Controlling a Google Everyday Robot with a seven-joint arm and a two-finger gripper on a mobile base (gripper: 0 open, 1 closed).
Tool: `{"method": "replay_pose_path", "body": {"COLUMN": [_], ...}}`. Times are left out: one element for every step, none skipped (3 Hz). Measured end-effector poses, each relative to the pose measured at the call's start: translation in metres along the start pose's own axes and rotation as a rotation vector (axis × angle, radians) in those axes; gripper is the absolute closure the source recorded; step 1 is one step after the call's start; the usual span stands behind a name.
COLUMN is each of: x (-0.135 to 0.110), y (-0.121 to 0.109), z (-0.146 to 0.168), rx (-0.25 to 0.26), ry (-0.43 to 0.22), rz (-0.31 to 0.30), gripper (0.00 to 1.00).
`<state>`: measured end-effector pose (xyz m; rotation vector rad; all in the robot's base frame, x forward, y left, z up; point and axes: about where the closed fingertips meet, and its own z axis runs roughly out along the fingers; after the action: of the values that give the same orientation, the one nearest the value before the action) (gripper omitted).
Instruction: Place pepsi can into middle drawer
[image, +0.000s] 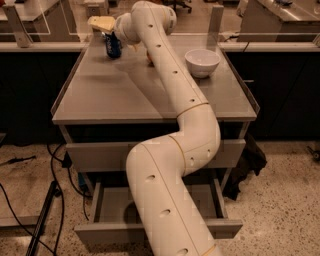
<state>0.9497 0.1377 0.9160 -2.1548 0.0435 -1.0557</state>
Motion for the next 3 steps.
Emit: {"method": "replay_pose_path", "body": {"x": [0.0023, 0.0079, 0.0078], "y": [0.0013, 0.0030, 0.0031], "z": [0.0022, 0.0040, 0.0040], "rx": [0.014, 0.054, 0.054], "ry": [0.020, 0.065, 0.064], "rz": [-0.098, -0.177, -0.177], "gripper": [0.00, 0.00, 0.00]}}
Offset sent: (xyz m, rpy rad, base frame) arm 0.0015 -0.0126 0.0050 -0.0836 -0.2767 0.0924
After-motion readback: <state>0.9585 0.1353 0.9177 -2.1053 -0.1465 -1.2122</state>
